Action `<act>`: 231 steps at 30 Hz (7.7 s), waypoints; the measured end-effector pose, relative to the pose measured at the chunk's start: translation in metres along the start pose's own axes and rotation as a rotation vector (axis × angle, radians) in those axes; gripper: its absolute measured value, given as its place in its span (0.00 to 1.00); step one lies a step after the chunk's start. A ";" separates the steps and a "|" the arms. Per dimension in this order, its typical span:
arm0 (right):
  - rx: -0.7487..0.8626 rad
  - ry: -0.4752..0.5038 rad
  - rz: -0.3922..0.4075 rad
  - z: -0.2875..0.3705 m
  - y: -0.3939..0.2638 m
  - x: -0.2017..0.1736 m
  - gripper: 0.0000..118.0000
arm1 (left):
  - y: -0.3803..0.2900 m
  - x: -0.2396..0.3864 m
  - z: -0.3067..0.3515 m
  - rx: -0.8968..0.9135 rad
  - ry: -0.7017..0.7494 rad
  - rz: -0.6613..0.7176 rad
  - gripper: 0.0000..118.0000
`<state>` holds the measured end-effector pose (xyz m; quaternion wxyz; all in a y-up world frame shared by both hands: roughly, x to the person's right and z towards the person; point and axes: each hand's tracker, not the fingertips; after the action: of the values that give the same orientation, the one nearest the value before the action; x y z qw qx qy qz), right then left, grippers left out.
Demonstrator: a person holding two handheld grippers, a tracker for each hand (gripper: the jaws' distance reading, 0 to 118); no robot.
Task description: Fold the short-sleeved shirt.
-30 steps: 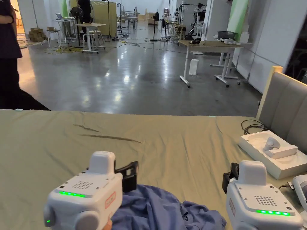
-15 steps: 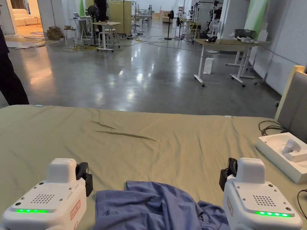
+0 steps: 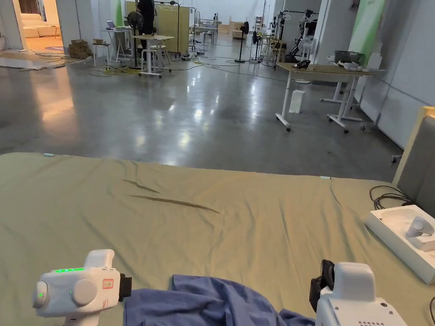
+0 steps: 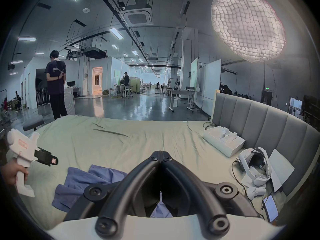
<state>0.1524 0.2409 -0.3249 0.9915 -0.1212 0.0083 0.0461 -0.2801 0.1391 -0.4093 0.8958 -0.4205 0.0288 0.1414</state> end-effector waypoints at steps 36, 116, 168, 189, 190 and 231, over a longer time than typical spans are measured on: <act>-0.742 0.192 0.077 -0.175 -0.095 0.048 0.47 | -0.010 0.018 -0.005 0.047 -0.007 -0.156 0.03; 0.011 -0.098 0.005 -0.180 0.298 0.103 0.03 | 0.277 -0.068 0.227 0.567 0.215 -0.049 0.03; -0.216 -0.104 0.067 0.032 -0.055 0.074 0.55 | -0.107 -0.130 0.173 0.341 0.207 -0.058 0.54; 0.153 0.062 -0.034 0.070 0.011 -0.049 0.00 | -0.089 0.079 0.197 0.665 0.010 -0.203 0.00; 0.152 0.068 -0.035 0.069 0.010 -0.048 0.00 | -0.091 0.080 0.197 0.664 0.020 -0.210 0.00; -0.124 0.102 0.041 0.001 -0.049 -0.071 0.00 | -0.121 -0.157 0.045 -0.184 0.343 0.059 0.26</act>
<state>0.0858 0.1873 -0.3099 0.9793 -0.1843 0.0583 0.0605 -0.3999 0.0640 -0.2628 0.8309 -0.5176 0.1803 0.0961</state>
